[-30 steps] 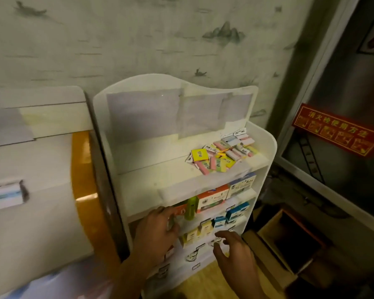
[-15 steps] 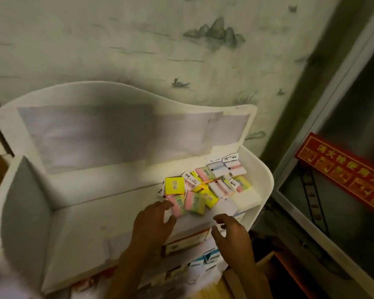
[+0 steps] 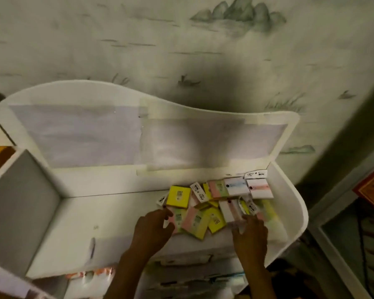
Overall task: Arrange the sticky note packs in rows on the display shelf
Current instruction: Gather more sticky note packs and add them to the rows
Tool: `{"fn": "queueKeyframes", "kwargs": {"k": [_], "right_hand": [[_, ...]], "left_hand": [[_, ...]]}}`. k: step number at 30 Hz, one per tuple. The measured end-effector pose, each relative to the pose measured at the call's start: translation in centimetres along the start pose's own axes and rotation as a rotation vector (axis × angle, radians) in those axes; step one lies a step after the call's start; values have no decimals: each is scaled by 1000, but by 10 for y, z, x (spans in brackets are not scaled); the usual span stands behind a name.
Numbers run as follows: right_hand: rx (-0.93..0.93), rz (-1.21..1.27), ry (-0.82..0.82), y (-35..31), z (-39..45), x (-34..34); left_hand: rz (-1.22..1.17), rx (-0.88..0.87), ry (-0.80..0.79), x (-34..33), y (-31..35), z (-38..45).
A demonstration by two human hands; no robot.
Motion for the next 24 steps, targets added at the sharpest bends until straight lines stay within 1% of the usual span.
{"fn": "queueKeyframes", "kwargs": {"k": [2, 6, 12, 16, 20, 24], "right_hand": [[-65, -18, 11, 11, 16, 2], [-138, 58, -12, 25, 42, -2], [-149, 45, -102, 30, 62, -22], [-145, 135, -112, 33, 71, -22], [-225, 218, -156, 41, 77, -21], [-239, 205, -142, 41, 79, -12]], "left_hand": [[17, 46, 2, -7, 3, 2], [22, 116, 11, -19, 10, 8], [-11, 178, 71, -23, 20, 15], [-23, 227, 97, -22, 18, 20], [-34, 284, 160, -19, 10, 28], [-75, 370, 203, -21, 0, 42]]}}
Point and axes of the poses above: each hand's wrist, its own z-axis towards the middle knuckle, its own x-axis out of the back of the hand, y = z × x, the point moved 8 cm from there along z, towards the middle knuckle, and after that the axes turned 8 degrees about -y, right-handed, at the moved point
